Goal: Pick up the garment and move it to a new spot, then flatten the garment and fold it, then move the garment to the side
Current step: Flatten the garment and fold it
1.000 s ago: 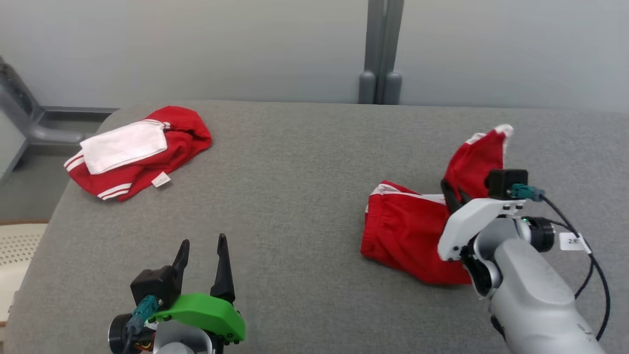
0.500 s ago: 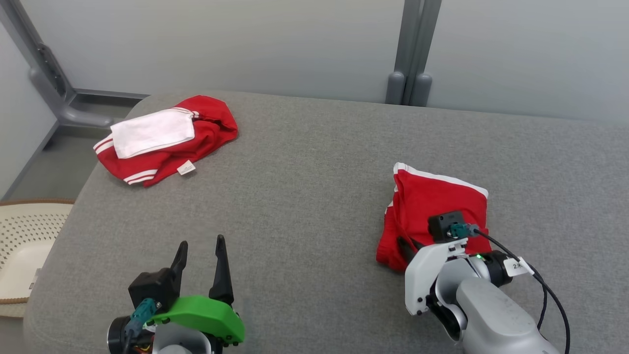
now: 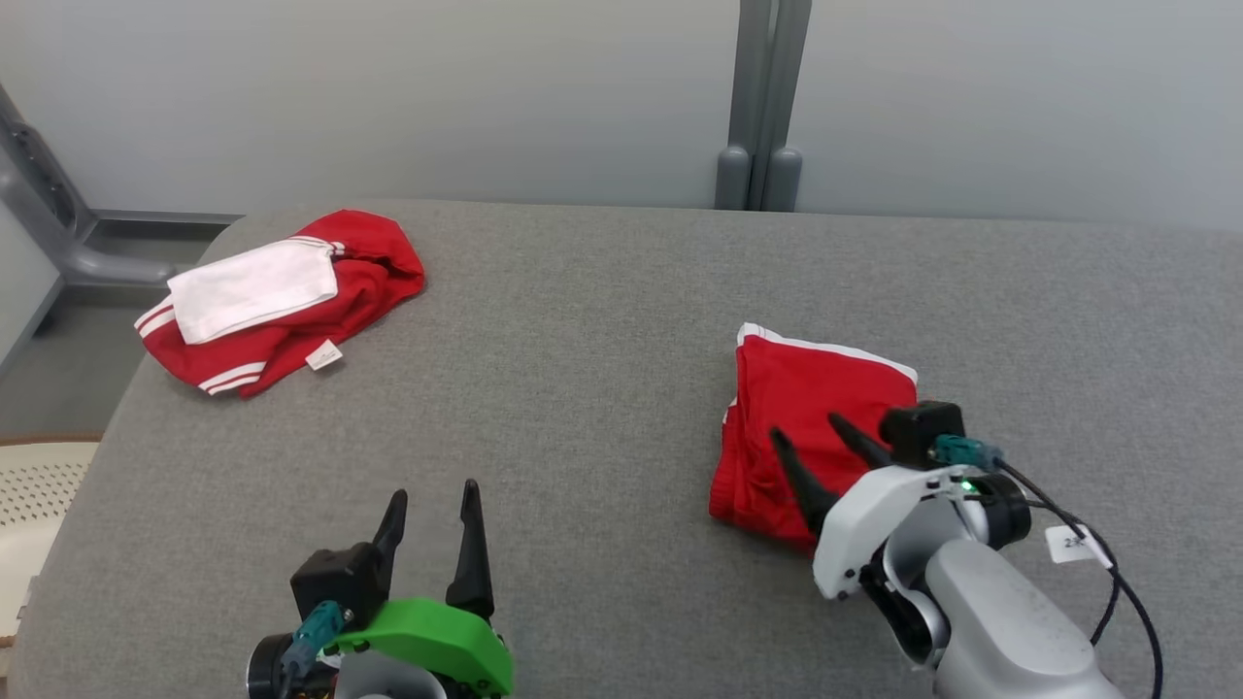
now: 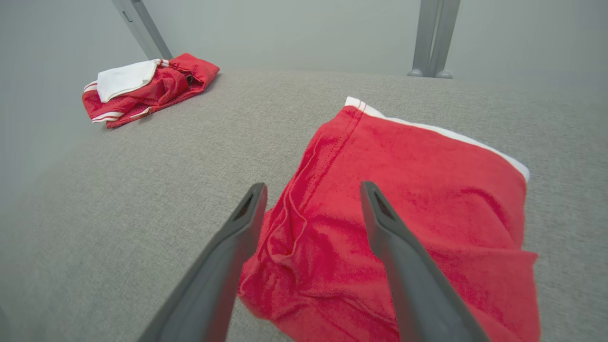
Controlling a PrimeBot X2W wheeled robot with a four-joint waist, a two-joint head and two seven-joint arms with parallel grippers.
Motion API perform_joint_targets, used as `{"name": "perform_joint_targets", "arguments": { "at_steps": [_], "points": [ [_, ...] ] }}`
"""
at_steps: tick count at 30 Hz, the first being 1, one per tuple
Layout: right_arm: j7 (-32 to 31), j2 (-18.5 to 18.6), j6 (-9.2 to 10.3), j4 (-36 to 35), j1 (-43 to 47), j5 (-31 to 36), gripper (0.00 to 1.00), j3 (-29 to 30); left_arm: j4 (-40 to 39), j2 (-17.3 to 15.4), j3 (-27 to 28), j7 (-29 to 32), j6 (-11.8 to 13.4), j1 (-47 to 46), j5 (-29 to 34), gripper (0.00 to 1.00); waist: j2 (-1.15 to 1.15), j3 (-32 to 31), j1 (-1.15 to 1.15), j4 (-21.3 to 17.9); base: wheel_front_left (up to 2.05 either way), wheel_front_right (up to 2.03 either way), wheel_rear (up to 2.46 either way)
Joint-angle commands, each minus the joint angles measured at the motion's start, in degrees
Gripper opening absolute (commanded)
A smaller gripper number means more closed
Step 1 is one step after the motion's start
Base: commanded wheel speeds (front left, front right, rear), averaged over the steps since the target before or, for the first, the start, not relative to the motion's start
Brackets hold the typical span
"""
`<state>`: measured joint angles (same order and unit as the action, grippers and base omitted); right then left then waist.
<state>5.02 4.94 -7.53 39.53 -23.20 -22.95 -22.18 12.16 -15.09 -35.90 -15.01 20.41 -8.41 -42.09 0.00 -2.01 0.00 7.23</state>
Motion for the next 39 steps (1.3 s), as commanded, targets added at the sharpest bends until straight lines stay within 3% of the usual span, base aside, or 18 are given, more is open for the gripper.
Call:
{"name": "perform_joint_targets", "arguments": {
  "at_steps": [1,9,10,13,25,35,38,39],
  "points": [
    [0.82,0.90,0.08,-1.27,1.01,0.34,1.00,1.61,0.25,0.22,-0.18,-0.06,-0.11,1.18,0.62,1.00,0.00,-0.07,0.00,-0.48,0.00,0.00,0.00],
    [-0.85,2.05,0.07,-1.50,1.98,6.05,1.00,7.11,0.50,0.64,-0.60,0.00,-0.49,0.33,0.63,1.00,0.00,0.74,0.00,-0.33,0.00,0.00,0.00],
    [-1.32,1.99,0.07,-0.84,1.89,6.54,0.57,7.03,0.57,0.57,-0.63,0.05,-0.61,0.07,0.66,1.00,0.00,0.96,0.00,-0.02,0.00,0.00,0.00],
    [-2.30,1.66,0.08,1.40,1.37,7.55,0.00,5.68,0.69,0.38,-0.57,0.08,-0.60,-0.51,0.76,1.00,0.00,1.49,0.00,0.88,0.00,0.00,0.00],
    [-2.30,-1.50,0.07,7.35,-1.04,3.33,0.00,-7.35,0.70,0.26,0.44,-0.13,-0.15,-0.92,0.59,1.00,0.00,2.59,0.00,2.66,0.00,0.00,0.00],
    [1.22,-1.96,0.08,8.87,-4.09,-0.38,0.00,-19.04,1.14,0.64,1.34,-0.18,-0.14,-0.63,0.76,1.00,0.00,2.30,0.00,-0.50,0.00,0.00,0.00],
    [3.81,-1.96,0.08,8.10,-4.70,-1.23,0.39,-19.66,1.12,0.58,1.80,-0.16,-0.12,-0.43,0.86,1.00,0.00,1.72,0.00,-2.04,0.00,0.00,0.00],
    [4.68,-1.95,0.08,7.76,-4.86,-1.37,0.77,-19.41,1.10,0.52,1.96,-0.17,-0.13,-0.38,0.88,1.00,0.00,1.52,0.00,-2.53,0.00,0.00,0.00]
  ]
}}
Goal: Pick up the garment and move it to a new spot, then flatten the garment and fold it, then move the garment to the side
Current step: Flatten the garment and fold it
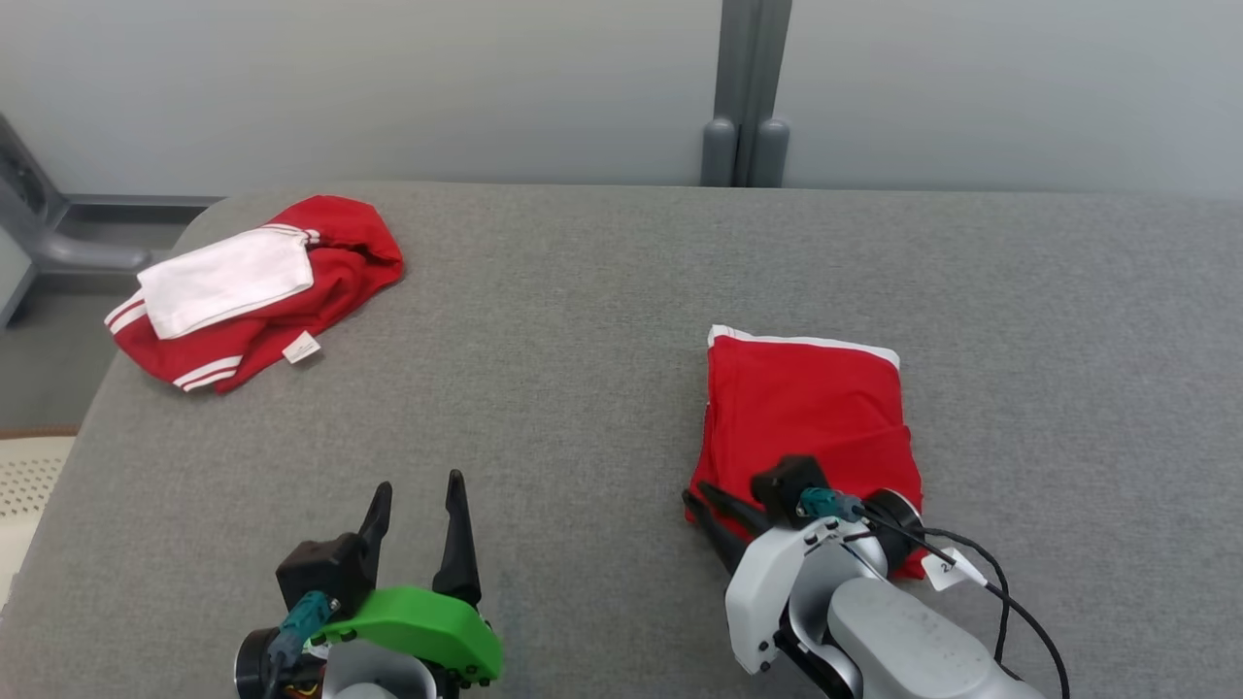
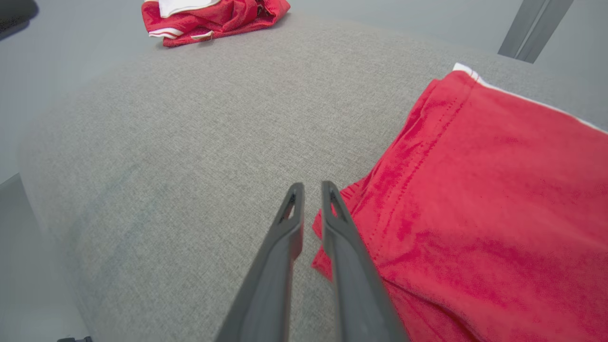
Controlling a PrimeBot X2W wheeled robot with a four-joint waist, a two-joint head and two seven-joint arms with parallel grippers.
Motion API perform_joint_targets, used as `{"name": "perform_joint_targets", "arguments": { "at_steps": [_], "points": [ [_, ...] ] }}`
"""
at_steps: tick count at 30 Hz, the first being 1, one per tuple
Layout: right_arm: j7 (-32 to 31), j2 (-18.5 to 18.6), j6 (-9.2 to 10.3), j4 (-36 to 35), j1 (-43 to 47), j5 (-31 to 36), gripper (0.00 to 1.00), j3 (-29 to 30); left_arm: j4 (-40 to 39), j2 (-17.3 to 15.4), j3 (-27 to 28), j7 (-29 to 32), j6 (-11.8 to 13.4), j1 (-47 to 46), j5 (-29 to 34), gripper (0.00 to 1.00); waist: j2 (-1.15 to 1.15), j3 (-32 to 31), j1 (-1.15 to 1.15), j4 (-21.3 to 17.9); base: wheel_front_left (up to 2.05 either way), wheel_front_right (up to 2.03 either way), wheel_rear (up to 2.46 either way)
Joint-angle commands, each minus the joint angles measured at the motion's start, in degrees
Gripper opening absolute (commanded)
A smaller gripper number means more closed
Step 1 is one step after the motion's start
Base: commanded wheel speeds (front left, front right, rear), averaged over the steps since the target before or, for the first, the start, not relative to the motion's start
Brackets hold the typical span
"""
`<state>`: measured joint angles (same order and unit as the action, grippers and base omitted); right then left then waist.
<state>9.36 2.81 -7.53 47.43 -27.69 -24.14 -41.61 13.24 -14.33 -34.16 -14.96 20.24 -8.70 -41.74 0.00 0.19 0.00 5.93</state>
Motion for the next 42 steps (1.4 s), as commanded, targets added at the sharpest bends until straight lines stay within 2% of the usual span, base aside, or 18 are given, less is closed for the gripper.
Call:
{"name": "perform_joint_targets", "arguments": {
  "at_steps": [1,5,10,17,24,31,35,42],
  "points": [
    [1.20,0.20,0.08,-0.57,-0.58,-0.27,1.00,0.36,-0.04,-0.33,0.47,-0.23,0.04,-0.06,0.57,1.00,0.00,-0.91,0.00,-1.77,0.00,0.00,0.00],
    [3.70,1.21,0.08,-2.64,-0.18,-0.39,1.00,3.66,-0.18,-0.79,1.55,-0.26,0.08,-0.62,1.22,1.00,0.00,-1.78,0.00,-3.61,0.00,0.00,0.00],
    [5.11,2.50,0.08,-5.60,2.44,1.65,1.00,11.71,-0.12,-0.82,2.50,-0.24,-0.24,-2.16,3.27,1.00,0.00,-2.78,0.00,-5.50,0.00,0.00,0.00],
    [5.68,2.71,0.08,-10.41,8.44,6.86,1.00,24.74,1.39,1.81,3.85,-0.17,-1.57,-1.18,6.14,1.00,0.00,-3.66,0.00,-6.95,0.00,0.00,0.00],
    [5.25,1.34,0.07,-19.49,16.35,12.77,1.00,35.99,3.64,3.98,5.37,-0.18,-3.62,2.27,8.86,1.00,0.00,-4.52,0.00,-6.69,0.00,0.00,0.00],
    [2.17,0.17,0.08,-30.65,24.08,15.88,1.00,40.07,5.57,4.62,6.30,-0.19,-4.63,5.51,10.72,1.00,0.00,-5.02,0.00,-5.94,0.00,0.00,0.00],
    [1.04,0.15,0.07,-33.77,26.48,13.67,1.00,39.43,6.27,4.75,6.86,-0.18,-5.16,5.84,11.37,1.00,0.00,-5.22,0.00,-5.69,0.00,0.00,0.00],
    [-0.53,0.12,0.08,-36.10,28.02,13.51,1.00,39.18,6.79,5.02,7.54,-0.18,-6.11,4.69,12.10,1.00,0.00,-5.25,0.00,-5.46,0.00,0.00,0.00]
  ]
}}
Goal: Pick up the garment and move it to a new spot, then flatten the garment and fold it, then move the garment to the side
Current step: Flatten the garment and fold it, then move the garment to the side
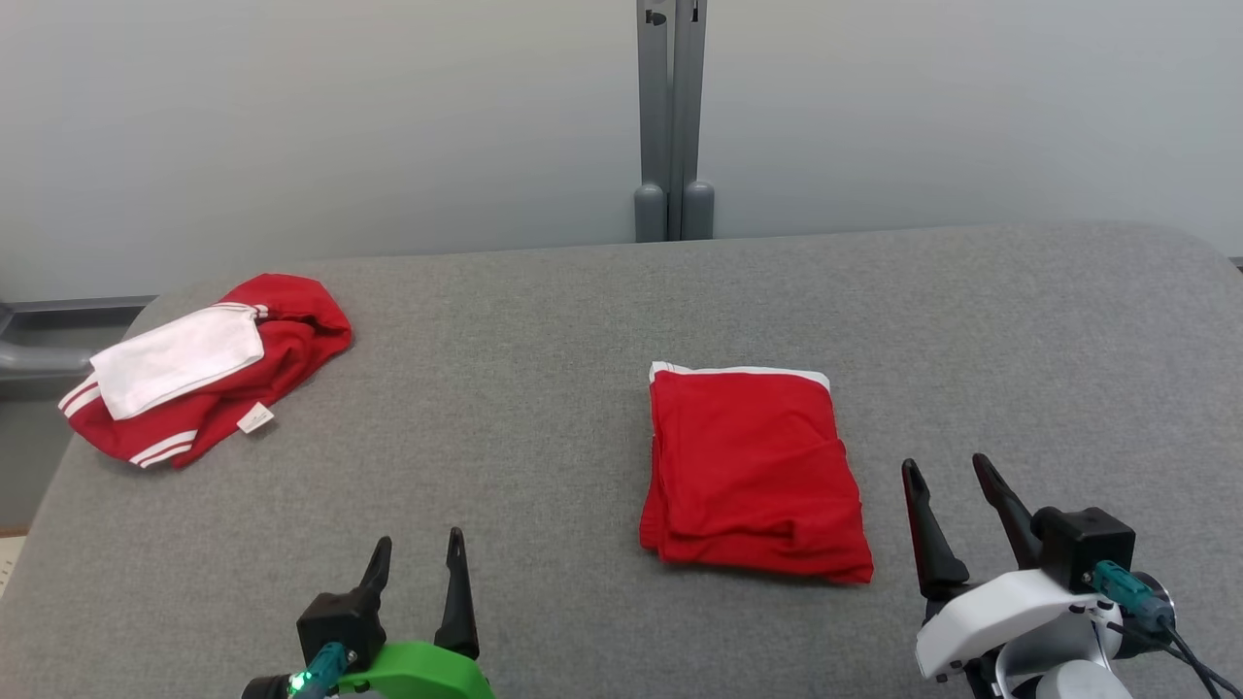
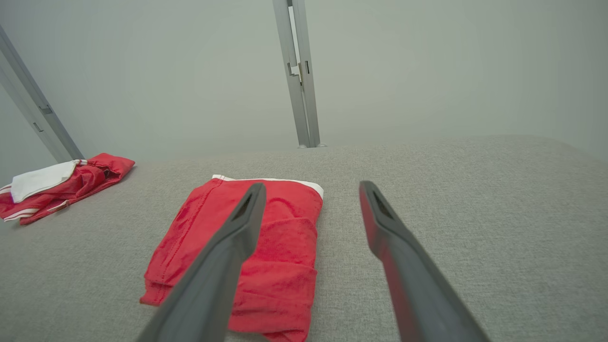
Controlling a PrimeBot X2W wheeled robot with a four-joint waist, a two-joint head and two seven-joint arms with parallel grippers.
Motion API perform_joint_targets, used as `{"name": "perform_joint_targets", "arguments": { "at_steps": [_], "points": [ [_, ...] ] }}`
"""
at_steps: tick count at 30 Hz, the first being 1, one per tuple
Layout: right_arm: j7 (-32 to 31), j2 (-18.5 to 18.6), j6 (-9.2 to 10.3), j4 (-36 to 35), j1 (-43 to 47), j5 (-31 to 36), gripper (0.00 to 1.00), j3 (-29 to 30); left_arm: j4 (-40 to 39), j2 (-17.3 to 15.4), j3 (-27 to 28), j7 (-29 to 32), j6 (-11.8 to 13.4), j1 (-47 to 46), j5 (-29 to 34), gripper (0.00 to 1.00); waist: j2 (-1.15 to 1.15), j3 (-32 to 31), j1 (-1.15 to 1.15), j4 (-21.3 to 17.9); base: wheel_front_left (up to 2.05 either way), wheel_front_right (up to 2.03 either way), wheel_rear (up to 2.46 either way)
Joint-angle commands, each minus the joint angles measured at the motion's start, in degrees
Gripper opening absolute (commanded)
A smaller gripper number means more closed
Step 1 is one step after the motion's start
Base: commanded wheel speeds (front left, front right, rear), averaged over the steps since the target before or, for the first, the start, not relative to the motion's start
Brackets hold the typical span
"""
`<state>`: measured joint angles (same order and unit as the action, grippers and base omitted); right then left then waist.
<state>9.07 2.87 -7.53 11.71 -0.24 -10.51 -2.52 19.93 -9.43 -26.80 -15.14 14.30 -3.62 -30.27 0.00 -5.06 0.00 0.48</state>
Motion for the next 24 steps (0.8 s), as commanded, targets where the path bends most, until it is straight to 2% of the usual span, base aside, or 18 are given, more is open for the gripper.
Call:
{"name": "perform_joint_targets", "arguments": {
  "at_steps": [1,16,21,24],
  "points": [
    [-0.31,0.06,0.07,-0.45,0.68,-0.08,1.00,0.16,0.14,0.14,0.27,0.00,-0.19,-0.44,0.72,1.00,0.00,0.01,0.00,0.00,0.00,0.00,0.00],
    [-2.01,0.05,0.08,0.41,0.15,1.20,1.00,1.01,-0.18,0.57,1.07,0.00,-0.90,-1.28,1.34,1.00,0.00,0.34,0.00,0.50,0.00,0.00,0.00],
    [-5.15,0.05,0.07,2.02,-2.73,3.69,1.00,2.62,-0.86,0.60,0.57,0.04,-1.09,-1.99,1.66,1.00,0.00,0.97,0.00,1.43,0.00,0.00,0.00],
    [-9.21,0.06,0.08,3.75,-5.65,4.63,1.00,3.72,-1.38,0.45,0.21,0.20,-1.27,-2.37,1.73,1.00,0.00,1.45,0.00,2.33,0.00,0.00,0.00]
  ]
}}
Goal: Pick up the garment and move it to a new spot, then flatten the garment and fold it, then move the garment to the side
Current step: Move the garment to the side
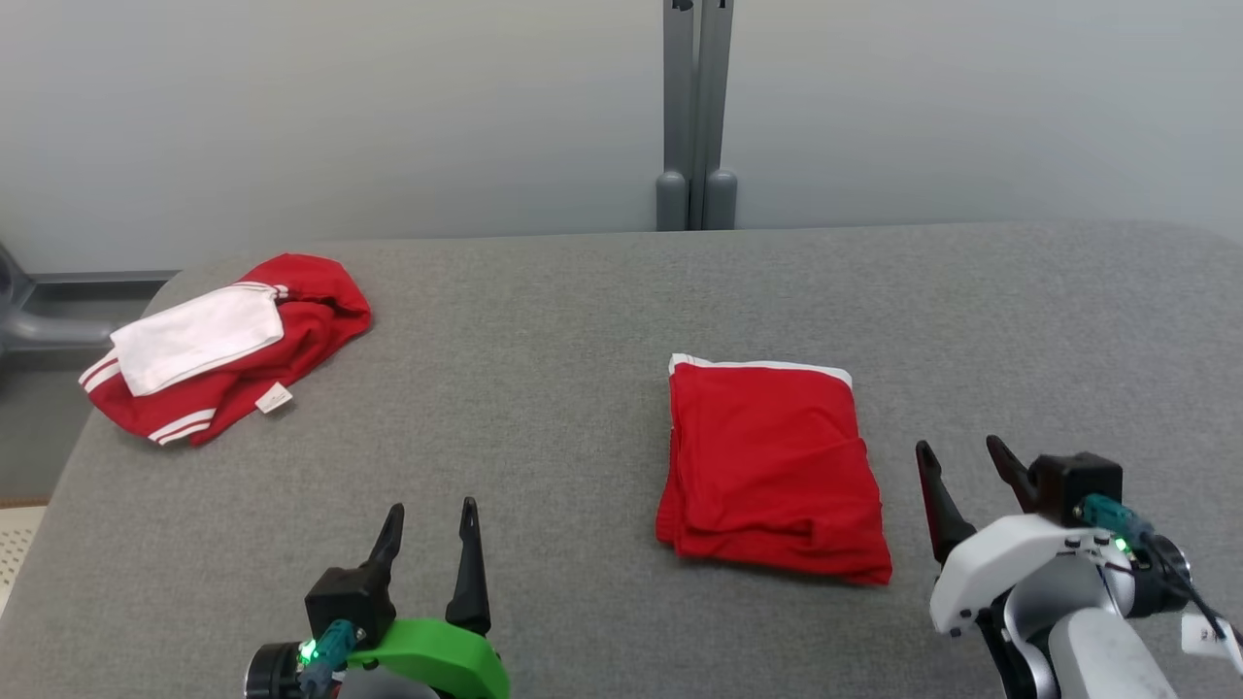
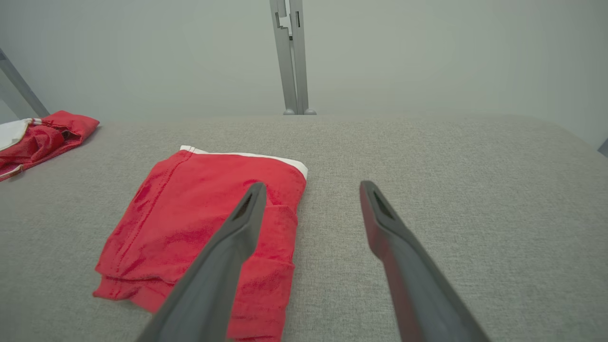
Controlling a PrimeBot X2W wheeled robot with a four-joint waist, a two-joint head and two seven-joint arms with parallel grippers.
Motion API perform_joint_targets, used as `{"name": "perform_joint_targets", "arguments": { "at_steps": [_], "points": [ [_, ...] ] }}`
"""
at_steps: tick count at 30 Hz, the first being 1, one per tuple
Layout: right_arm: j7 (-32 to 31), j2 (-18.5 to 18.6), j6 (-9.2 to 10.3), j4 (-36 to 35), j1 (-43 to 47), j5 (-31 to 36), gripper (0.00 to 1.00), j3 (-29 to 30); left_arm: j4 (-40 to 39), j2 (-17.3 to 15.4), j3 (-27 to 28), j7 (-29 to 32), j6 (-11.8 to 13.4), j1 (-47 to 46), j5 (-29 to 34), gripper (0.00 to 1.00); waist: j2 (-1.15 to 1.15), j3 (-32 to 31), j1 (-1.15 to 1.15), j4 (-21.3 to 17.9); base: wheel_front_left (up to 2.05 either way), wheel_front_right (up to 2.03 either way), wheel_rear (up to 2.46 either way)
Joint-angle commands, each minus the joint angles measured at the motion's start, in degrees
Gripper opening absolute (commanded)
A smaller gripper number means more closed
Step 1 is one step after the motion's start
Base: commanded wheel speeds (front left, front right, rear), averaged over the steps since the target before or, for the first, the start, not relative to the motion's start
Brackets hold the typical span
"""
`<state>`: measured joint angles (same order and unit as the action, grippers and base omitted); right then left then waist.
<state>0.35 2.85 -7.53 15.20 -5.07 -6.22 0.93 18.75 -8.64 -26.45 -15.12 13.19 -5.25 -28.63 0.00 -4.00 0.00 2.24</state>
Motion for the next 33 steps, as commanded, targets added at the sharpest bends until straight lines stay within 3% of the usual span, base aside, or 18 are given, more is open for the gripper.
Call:
{"name": "perform_joint_targets", "arguments": {
  "at_steps": [1,7,14,22,28,29,32,33],
  "points": [
    [-1.77,0.08,0.07,0.74,-1.89,0.63,1.00,0.64,-0.36,-0.38,-0.22,0.27,-0.16,-0.84,0.16,1.00,0.00,0.54,0.00,0.93,0.00,0.00,0.00],
    [-9.90,2.22,0.08,5.33,-8.41,0.24,1.00,3.13,-1.13,-0.54,-0.67,0.48,-0.12,-1.40,0.40,1.00,0.00,1.49,0.00,4.15,0.00,0.00,0.00],
    [-16.10,4.60,0.07,12.75,-13.14,-5.47,1.00,3.61,-1.84,-0.86,-1.00,0.86,0.34,-1.58,0.59,1.00,0.00,3.10,0.00,8.52,0.00,0.00,0.00],
    [-18.45,7.87,0.08,19.49,-14.28,-9.82,1.00,0.91,-2.51,-1.45,-1.31,1.18,0.39,-1.90,0.65,1.00,0.00,5.54,0.00,12.24,0.00,0.00,0.00],
    [-18.88,8.62,0.08,24.01,-15.42,-11.17,0.98,-1.65,-2.84,-1.92,-1.31,0.99,0.82,-2.05,1.03,1.00,0.00,6.96,0.00,12.80,0.00,0.00,0.00],
    [-18.69,8.54,0.08,24.57,-15.75,-11.42,0.46,-2.05,-2.93,-1.97,-1.34,0.97,0.86,-2.03,1.06,1.00,0.00,7.11,0.00,12.69,0.00,0.00,0.00],
    [-17.64,8.35,0.08,25.80,-16.48,-11.87,0.18,-3.33,-3.15,-2.23,-1.59,1.09,0.94,-2.05,1.26,1.00,0.00,7.45,0.00,11.93,0.00,0.00,0.00],
    [-16.91,8.49,0.08,26.14,-16.85,-11.85,0.00,-3.76,-3.20,-2.29,-1.81,1.19,0.91,-2.23,1.32,1.00,0.00,7.58,0.00,11.56,0.00,0.00,0.00]
  ]
}}
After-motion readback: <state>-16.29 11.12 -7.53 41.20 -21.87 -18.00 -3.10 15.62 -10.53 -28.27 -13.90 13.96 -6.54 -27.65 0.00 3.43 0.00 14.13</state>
